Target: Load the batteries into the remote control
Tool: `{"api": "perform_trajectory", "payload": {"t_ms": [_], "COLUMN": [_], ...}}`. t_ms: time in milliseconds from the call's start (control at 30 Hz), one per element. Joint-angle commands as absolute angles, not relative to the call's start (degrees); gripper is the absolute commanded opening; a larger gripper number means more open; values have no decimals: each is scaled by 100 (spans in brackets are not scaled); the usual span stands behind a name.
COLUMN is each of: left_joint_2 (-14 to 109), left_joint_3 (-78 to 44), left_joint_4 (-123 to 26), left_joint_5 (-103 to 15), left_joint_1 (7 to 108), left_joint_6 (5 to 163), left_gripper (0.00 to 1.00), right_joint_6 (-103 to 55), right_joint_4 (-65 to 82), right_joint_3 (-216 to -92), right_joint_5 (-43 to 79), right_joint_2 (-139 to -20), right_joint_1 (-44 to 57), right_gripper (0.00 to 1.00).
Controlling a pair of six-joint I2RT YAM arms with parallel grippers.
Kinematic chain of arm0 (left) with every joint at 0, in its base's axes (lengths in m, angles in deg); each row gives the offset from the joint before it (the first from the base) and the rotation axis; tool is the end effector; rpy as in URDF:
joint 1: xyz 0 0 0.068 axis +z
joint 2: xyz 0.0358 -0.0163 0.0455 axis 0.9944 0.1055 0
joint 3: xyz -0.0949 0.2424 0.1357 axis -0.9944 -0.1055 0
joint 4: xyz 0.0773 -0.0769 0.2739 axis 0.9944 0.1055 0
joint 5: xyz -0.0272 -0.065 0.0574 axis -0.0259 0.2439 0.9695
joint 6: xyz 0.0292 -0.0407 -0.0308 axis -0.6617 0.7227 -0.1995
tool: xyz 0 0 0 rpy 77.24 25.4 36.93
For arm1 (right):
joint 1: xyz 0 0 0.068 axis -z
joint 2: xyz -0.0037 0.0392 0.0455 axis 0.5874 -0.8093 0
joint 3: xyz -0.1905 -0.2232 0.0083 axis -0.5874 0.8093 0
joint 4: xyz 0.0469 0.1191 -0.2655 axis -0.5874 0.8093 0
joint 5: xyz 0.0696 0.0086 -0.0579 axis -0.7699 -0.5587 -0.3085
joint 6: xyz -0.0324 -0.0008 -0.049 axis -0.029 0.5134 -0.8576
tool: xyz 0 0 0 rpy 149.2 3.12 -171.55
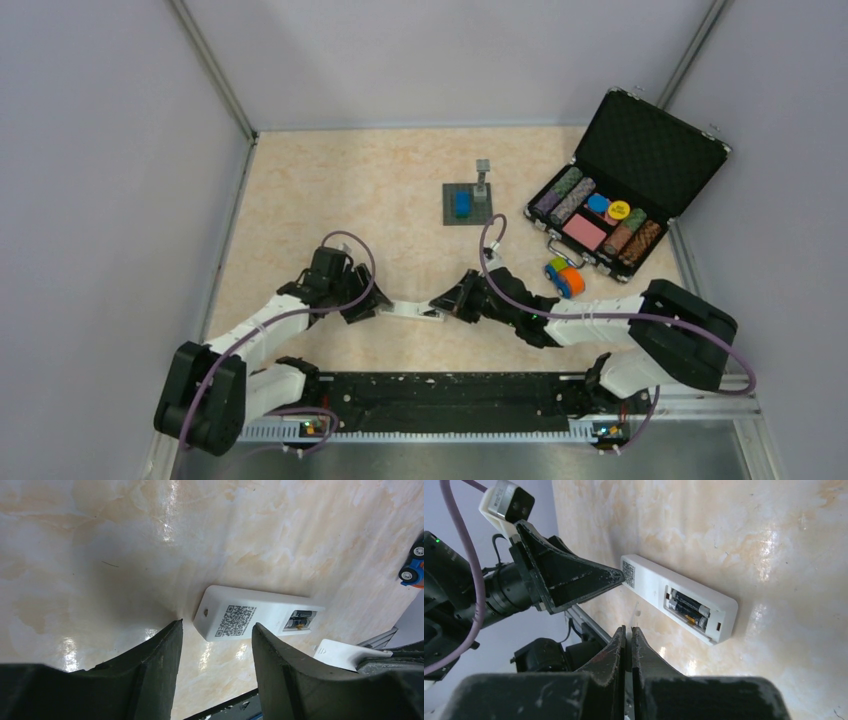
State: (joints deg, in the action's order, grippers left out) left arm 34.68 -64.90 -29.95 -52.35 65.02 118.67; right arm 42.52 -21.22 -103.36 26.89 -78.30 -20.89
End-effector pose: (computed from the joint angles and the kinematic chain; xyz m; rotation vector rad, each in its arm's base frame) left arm 0.1963 -0.0804 0.1444 -0.5137 2.6333 -0.7821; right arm 0.1568 0.2386 0.1491 0.3486 2.3008 1.3141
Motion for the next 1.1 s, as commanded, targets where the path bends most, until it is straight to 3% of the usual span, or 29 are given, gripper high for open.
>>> {"api": "perform_trajectory", "payload": {"t_ms": [0, 500, 1067], "left_joint_2": [3548, 3787, 3777], "left_joint_3": [-6391, -6363, -6411], "left_joint_4": [-3263, -2940, -2958], "left_joint_5": [-5157, -5046, -5093], "left_joint_1": [6494, 6490, 6488], "left_joint_6": [11746, 11656, 11650], "left_gripper": [57, 49, 47], "right_joint_6": [4584, 4702, 4568], "right_joint_4": [-2841, -2604, -2784], "right_joint_3": [-10311, -10410, -10325], "right_joint_5": [2827, 2825, 2950], "right_joint_2": [-8079, -8523, -8713], "right_joint_1": [-2055, -2063, -2061], "right_gripper": [0, 0, 0]}}
